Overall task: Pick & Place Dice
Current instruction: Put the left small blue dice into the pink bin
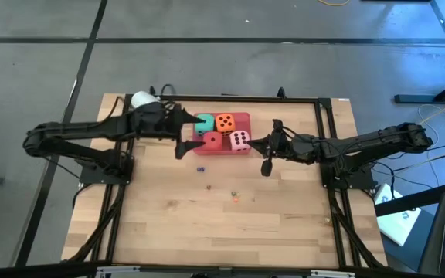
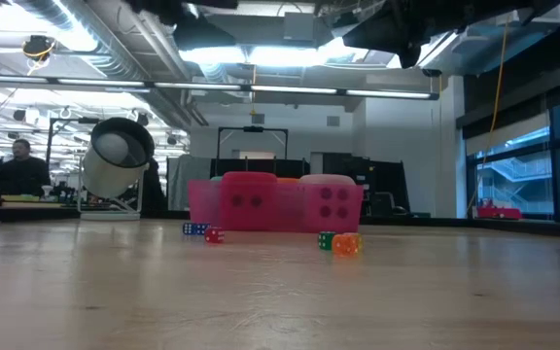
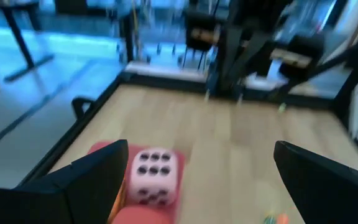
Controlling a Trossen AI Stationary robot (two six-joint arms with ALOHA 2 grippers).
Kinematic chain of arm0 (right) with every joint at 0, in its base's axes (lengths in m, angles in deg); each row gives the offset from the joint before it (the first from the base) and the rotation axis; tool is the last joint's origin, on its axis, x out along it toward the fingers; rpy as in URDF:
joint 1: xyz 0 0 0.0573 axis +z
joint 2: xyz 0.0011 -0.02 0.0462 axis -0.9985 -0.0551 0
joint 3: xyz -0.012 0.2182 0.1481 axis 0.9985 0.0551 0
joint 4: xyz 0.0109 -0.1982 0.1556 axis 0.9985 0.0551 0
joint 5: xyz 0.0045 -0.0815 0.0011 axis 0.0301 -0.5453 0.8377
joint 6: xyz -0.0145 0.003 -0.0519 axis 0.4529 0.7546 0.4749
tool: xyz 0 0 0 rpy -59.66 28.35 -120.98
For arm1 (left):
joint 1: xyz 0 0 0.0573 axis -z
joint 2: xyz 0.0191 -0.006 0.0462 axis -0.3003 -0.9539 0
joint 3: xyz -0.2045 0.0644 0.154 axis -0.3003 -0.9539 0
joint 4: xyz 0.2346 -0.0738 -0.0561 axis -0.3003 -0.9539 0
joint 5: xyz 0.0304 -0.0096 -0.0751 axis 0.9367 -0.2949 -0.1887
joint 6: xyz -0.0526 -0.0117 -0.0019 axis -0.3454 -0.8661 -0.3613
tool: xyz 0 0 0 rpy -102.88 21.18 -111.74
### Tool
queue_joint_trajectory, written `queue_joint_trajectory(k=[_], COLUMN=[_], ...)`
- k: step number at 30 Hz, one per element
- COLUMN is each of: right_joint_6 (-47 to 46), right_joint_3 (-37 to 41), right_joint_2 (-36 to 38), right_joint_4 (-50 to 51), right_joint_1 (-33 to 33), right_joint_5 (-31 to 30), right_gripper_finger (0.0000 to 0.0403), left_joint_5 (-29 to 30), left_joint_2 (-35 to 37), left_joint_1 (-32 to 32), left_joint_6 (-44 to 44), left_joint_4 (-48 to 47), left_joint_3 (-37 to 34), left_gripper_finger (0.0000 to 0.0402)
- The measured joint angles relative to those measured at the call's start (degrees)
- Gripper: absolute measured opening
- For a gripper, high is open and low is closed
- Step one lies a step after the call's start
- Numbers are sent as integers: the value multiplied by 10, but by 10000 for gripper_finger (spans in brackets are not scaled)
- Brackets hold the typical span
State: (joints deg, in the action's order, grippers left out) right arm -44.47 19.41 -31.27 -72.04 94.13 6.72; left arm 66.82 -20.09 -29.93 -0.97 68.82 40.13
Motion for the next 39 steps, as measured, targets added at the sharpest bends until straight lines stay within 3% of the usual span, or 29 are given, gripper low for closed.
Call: queue_joint_trajectory(k=[5,11,25,39], right_joint_6=[-33,-31,-65,-69], right_joint_3=[0,0,0,0], right_joint_2=[0,0,0,0], right_joint_4=[0,-9,-52,-51], right_joint_1=[0,0,0,0], right_joint_5=[0,-1,11,30], right_gripper_finger=[11,11,11,11], left_joint_5=[0,1,21,20], left_joint_2=[38,44,-19,-27], left_joint_1=[23,41,41,41], left_joint_6=[-33,-20,-5,3], left_joint_4=[107,113,140,156], left_joint_3=[-81,-113,-115,-115], left_gripper_finger=[400,400,400,400])
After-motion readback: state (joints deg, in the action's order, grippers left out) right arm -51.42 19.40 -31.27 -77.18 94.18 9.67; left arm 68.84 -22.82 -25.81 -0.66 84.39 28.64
